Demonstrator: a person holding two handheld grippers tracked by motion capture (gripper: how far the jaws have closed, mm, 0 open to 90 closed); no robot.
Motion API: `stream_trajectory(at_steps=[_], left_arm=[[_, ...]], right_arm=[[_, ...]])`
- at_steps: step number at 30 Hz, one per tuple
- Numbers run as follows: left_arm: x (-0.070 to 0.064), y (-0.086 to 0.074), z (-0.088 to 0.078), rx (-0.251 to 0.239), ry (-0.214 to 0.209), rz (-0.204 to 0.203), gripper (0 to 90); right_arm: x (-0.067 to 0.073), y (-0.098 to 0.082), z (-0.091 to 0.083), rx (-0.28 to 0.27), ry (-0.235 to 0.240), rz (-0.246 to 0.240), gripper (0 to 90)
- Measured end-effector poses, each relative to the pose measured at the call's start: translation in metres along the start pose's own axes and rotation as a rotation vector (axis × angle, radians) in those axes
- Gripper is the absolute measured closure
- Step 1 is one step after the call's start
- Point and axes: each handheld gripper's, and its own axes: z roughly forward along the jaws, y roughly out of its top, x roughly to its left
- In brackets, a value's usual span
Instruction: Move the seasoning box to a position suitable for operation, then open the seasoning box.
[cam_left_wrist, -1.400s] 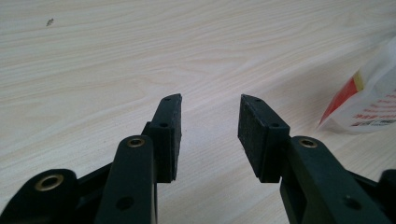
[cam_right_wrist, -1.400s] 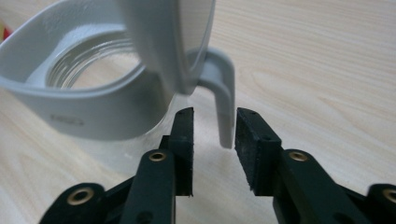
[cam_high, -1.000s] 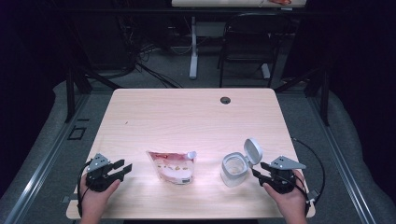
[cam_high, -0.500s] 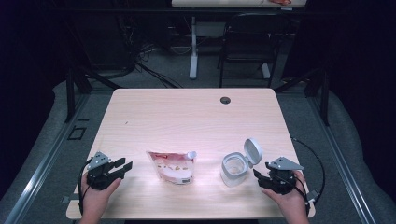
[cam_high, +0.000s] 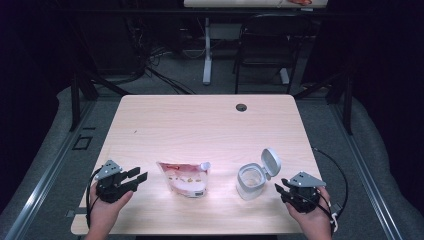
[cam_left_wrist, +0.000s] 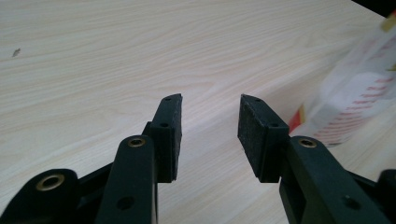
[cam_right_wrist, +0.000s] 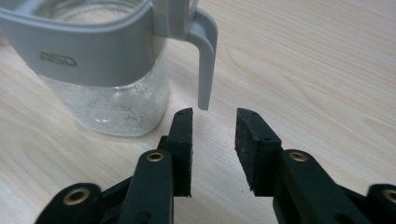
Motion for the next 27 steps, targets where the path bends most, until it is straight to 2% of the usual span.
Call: stream_trajectory(at_steps=[4,8,10,13,15,19,24,27], left_arm=[[-0.006,0.004,-0.002,0.008,-0.009,0.011,60.1],[-0.009,0.008,-0.008,0.004,-0.030,0.014,60.1],[-0.012,0.010,-0.010,-0.003,-0.046,0.014,60.2],[-0.018,0.016,-0.014,-0.001,-0.060,0.040,60.2],[-0.023,0.020,-0.016,-0.005,-0.075,0.063,60.9],[-0.031,0.025,-0.019,0.003,-0.076,0.097,62.2],[-0.035,0.030,-0.022,0.014,-0.091,0.103,64.4],[-0.037,0.034,-0.024,0.021,-0.102,0.111,65.1]], right_arm=[[0.001,0.002,-0.007,-0.007,-0.002,-0.013,71.9],[0.001,0.004,-0.009,-0.015,0.011,-0.002,73.2],[0.000,0.006,-0.012,-0.017,0.030,0.022,71.7],[0.001,0.007,-0.013,-0.041,0.026,0.032,69.9],[0.003,0.008,-0.013,-0.046,0.028,0.026,70.2],[0.005,0.011,-0.015,-0.054,0.017,0.000,72.0],[0.005,0.012,-0.017,-0.074,0.023,0.006,70.9],[0.004,0.012,-0.017,-0.071,0.051,0.012,70.2]])
